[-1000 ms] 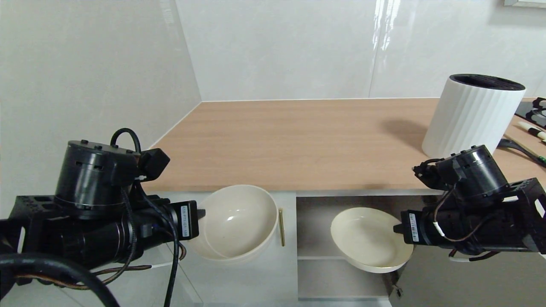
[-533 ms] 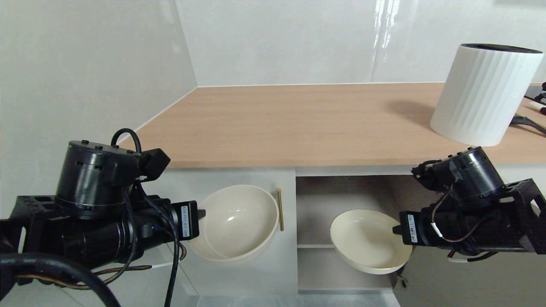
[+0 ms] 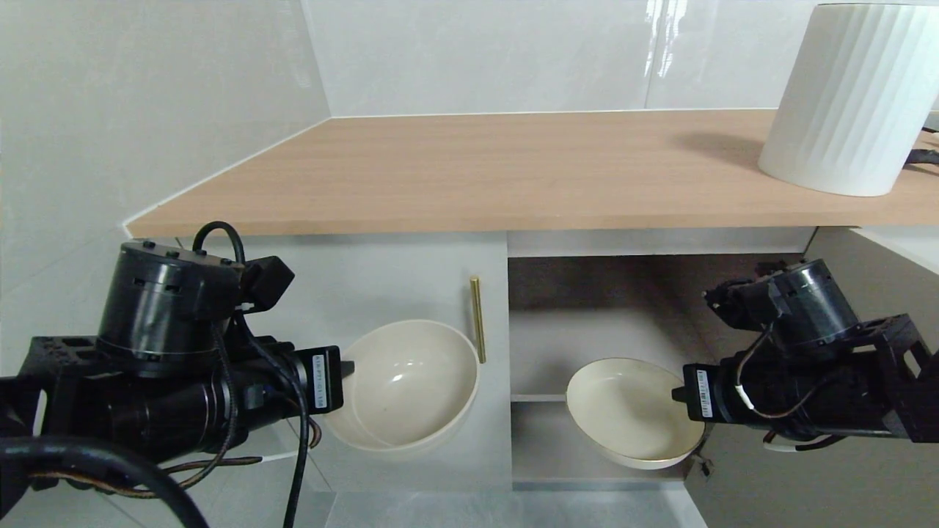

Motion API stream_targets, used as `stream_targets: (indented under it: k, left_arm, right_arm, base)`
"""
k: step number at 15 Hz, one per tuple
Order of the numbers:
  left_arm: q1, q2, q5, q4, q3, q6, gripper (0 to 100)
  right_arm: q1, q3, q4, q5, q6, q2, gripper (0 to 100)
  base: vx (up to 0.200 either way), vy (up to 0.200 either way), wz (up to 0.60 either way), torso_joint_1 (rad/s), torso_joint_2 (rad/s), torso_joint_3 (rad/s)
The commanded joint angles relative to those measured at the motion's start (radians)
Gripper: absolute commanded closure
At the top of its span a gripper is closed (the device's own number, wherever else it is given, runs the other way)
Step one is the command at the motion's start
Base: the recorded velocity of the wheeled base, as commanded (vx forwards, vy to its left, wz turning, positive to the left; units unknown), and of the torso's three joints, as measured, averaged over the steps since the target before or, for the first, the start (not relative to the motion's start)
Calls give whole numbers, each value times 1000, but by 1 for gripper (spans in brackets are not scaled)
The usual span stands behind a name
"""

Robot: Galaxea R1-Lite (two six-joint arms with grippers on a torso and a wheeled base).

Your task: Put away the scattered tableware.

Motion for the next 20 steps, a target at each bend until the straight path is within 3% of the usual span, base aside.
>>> stream_targets:
  k: [1,7,10,13,15,20]
  left_arm:
    - [0,2,0,0,0,0,100]
    - [0,12,2,0,0,1,100]
    - [0,15,2,0,0,1,100]
    - [0,18,2,0,0,1,100]
    - [0,23,2,0,0,0,100]
    - [-9,38,2,0,0,0,100]
  right_arm:
    - [1,5,-1,-1,-10,10,100]
    - [1,-3,-14,1,-13,48,100]
    - [1,-24,-98,-6,-44,225,100]
    - [-12,-43,-179,-41,-41,353,100]
    - [-10,-87,-294,-118,-15,485,100]
    - [-59,-208,-363,-182,-10,660,100]
  base:
    - [0,0,0,-32,193,159]
    - [0,0,0,-5,17,8]
    - [0,0,0,0,0,0]
    - [0,0,0,0,0,0]
    - [0,0,0,0,0,0]
    - [0,0,0,0,0,0]
